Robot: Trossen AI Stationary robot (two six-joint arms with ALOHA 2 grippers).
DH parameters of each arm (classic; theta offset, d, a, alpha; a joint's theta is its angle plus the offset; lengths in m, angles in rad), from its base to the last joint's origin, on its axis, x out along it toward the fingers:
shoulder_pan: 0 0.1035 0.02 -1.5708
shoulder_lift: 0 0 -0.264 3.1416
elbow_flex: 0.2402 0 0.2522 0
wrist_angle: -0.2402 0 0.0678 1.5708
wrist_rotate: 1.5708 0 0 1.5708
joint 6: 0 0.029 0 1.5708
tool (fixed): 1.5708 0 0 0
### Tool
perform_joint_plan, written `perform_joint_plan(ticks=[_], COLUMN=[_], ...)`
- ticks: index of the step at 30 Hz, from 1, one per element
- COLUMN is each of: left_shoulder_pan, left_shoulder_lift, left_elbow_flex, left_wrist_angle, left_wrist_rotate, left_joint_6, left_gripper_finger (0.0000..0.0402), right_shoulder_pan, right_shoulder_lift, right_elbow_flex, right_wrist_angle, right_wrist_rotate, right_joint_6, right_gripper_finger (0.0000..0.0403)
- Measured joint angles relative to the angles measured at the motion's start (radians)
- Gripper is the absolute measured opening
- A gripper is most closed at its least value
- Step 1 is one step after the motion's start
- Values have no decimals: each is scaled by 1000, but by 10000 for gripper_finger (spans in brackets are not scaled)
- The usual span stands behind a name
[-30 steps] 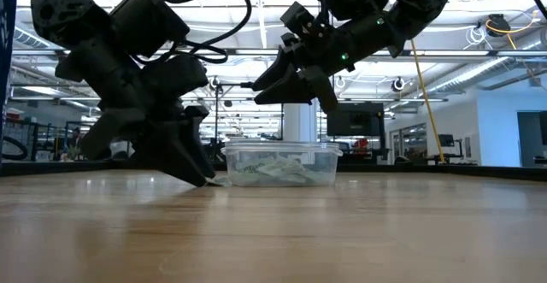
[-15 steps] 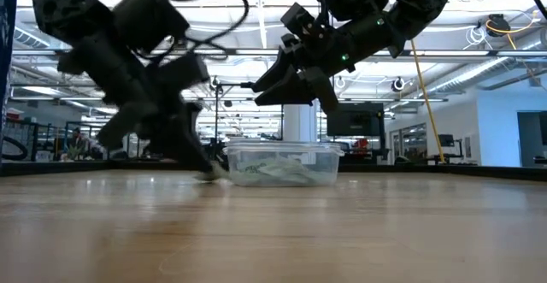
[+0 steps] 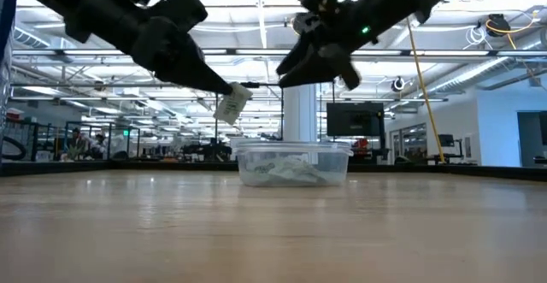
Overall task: Pick and place Stevia / Truvia into bins
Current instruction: Put the stevia packet into the transparent container
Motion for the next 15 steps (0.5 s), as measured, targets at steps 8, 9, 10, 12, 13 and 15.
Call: perform_joint_plan(ticks=[8, 9, 10, 12, 13, 15], left_shoulder_pan=[80, 85, 88, 90, 91, 89], left_shoulder_lift=[167, 196, 228, 276, 295, 324], left_elbow_flex=[35, 52, 73, 111, 130, 171], left_wrist_angle=[156, 150, 148, 142, 123, 80], left_wrist_rotate=[199, 214, 231, 250, 250, 249], left_joint_6=[1, -6, -11, -1, 16, 59], left_gripper_finger=[16, 18, 19, 20, 20, 21], right_shoulder_pan=[0, 0, 0, 0, 0, 0], right_shoulder_lift=[-93, -97, -100, -100, -100, -100], right_elbow_flex=[0, 0, 0, -1, -1, -1], right_wrist_angle=[-153, -164, -185, -193, -197, -205], right_wrist_rotate=[-1, -2, -2, -2, -1, -1], right_joint_6=[211, 226, 235, 235, 234, 234], right_gripper_finger=[187, 187, 187, 187, 187, 187])
